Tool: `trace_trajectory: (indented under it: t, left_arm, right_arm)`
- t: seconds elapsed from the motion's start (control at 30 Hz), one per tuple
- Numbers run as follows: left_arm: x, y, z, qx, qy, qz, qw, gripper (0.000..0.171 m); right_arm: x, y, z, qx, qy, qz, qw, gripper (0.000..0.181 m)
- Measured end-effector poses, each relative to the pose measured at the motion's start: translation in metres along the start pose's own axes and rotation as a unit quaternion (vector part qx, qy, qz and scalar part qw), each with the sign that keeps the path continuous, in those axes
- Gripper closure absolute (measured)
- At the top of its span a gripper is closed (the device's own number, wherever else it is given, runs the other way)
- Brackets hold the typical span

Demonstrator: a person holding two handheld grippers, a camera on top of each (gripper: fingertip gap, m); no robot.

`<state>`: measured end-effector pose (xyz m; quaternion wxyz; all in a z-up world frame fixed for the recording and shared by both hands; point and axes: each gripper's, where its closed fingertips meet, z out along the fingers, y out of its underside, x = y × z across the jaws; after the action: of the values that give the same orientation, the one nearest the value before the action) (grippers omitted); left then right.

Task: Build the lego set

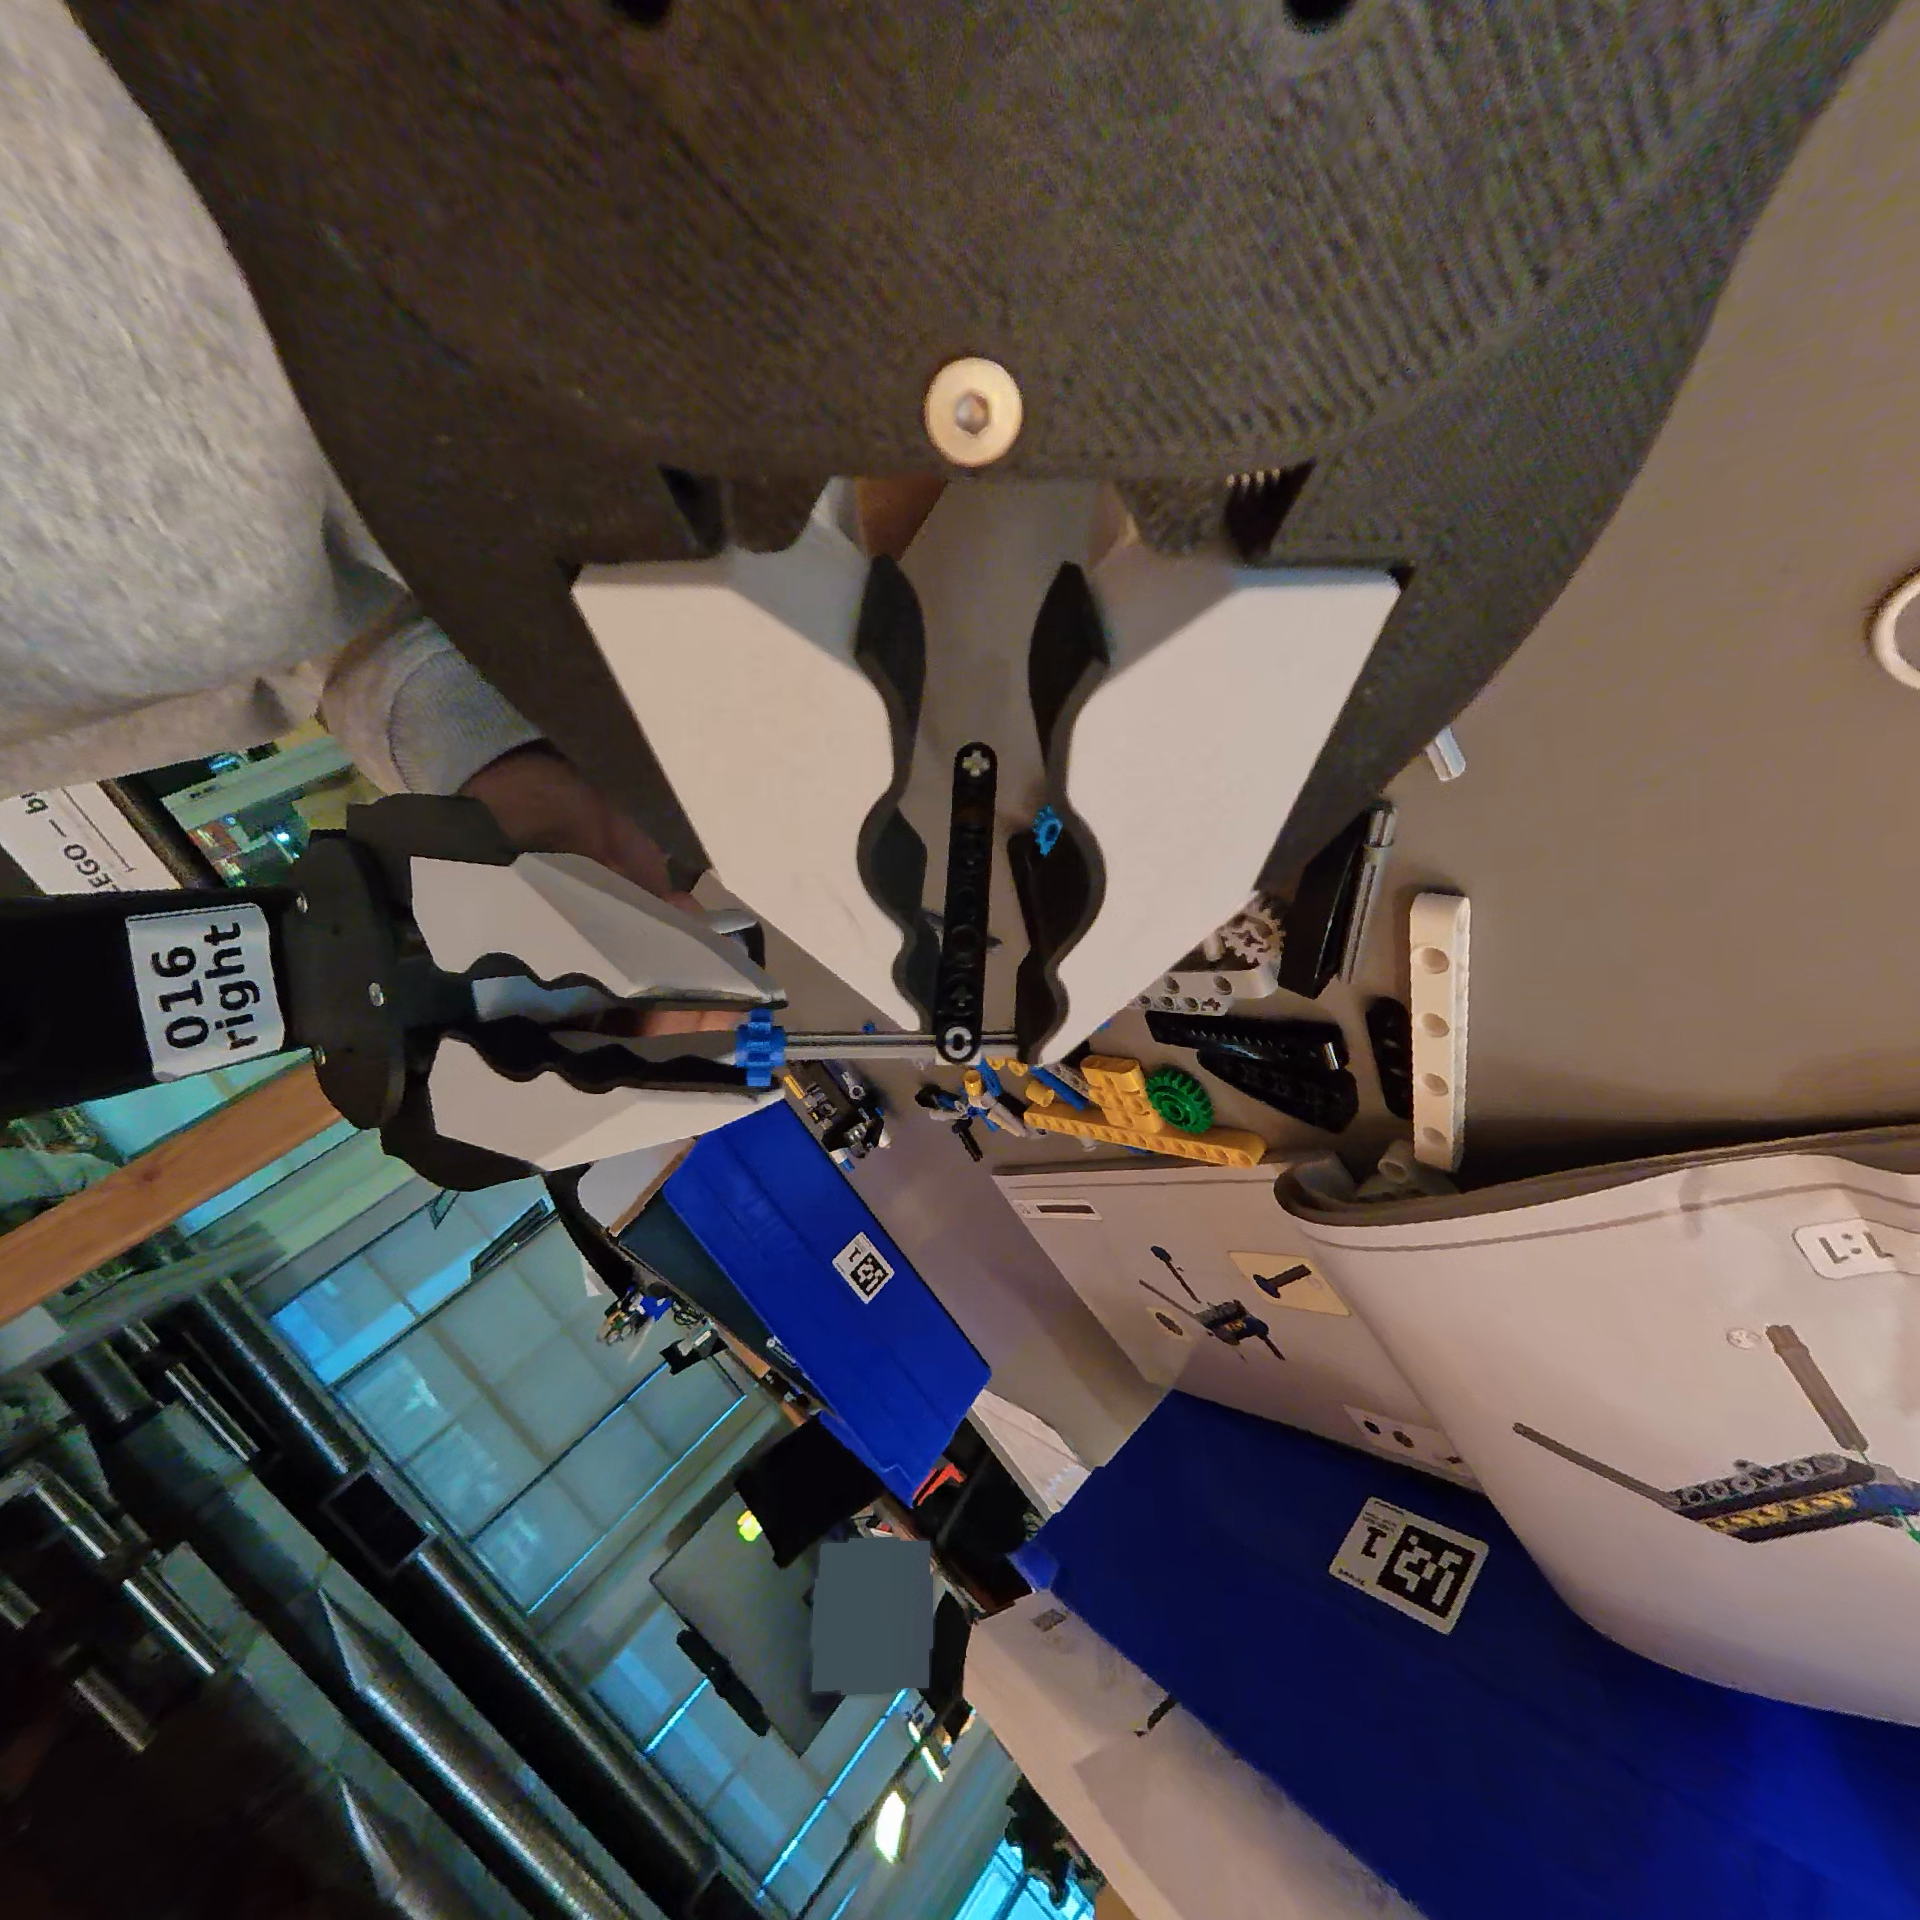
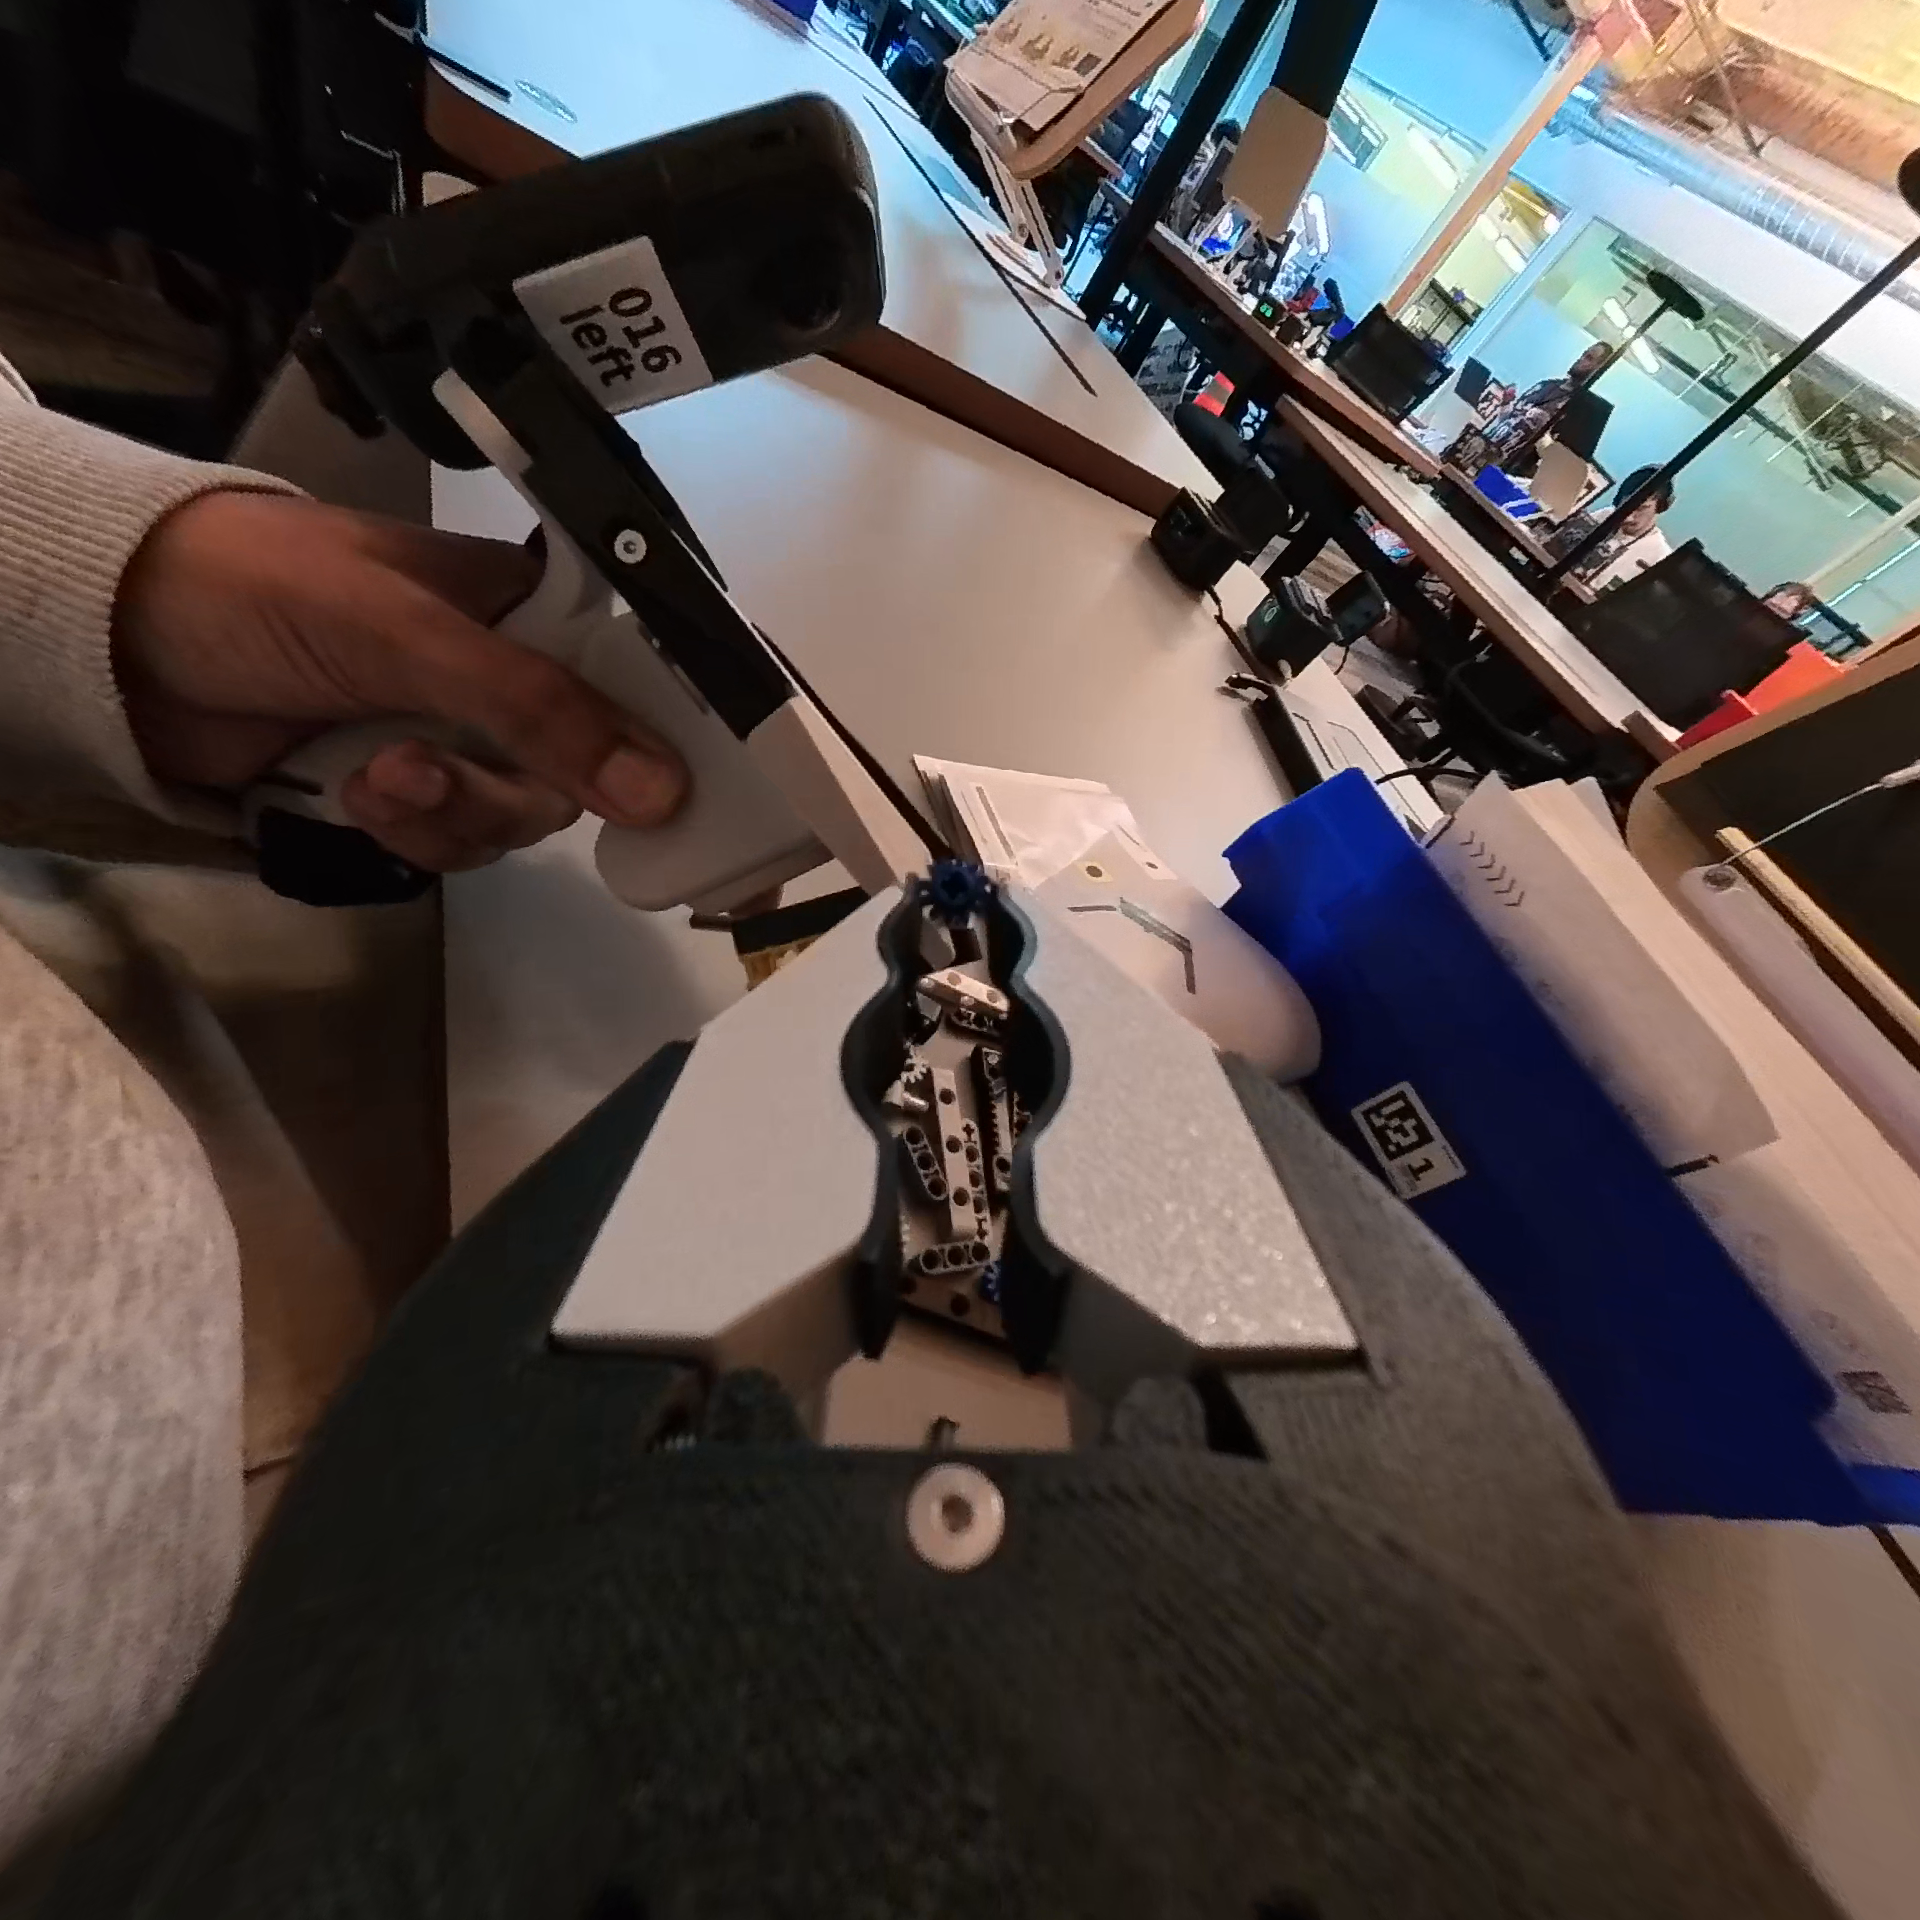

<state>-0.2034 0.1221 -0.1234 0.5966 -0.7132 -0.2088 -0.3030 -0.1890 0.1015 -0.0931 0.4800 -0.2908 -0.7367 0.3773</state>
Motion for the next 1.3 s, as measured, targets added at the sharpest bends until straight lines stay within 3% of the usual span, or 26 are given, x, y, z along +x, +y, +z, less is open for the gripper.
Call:
trace_trajectory:
  t: [0.6,0.93,0.97,1.07,1.3]
  left_arm:
    - [0.004,-0.001,-0.001,0.002,-0.022,0.047,0.999,0.158]
    - [0.006,-0.005,-0.002,0.010,0.003,0.025,1.000,0.158]
    - [0.005,-0.006,-0.003,0.012,0.007,0.020,1.000,0.158]
    - [0.004,-0.010,-0.006,0.021,0.015,0.012,1.000,0.158]
    - [0.017,-0.008,-0.003,0.020,0.069,0.012,0.997,0.158]
  right_arm:
    - [0.000,0.003,0.001,-0.001,0.010,-0.033,0.999,0.171]
    - [0.004,-0.001,0.003,0.001,0.017,-0.002,1.000,0.170]
    - [0.005,-0.001,0.003,0.000,0.020,0.007,1.000,0.168]
    - [0.009,0.000,0.000,0.011,0.009,0.055,0.998,0.137]
    - [0.024,-0.003,-0.023,0.098,-0.062,0.227,0.967,0.116]
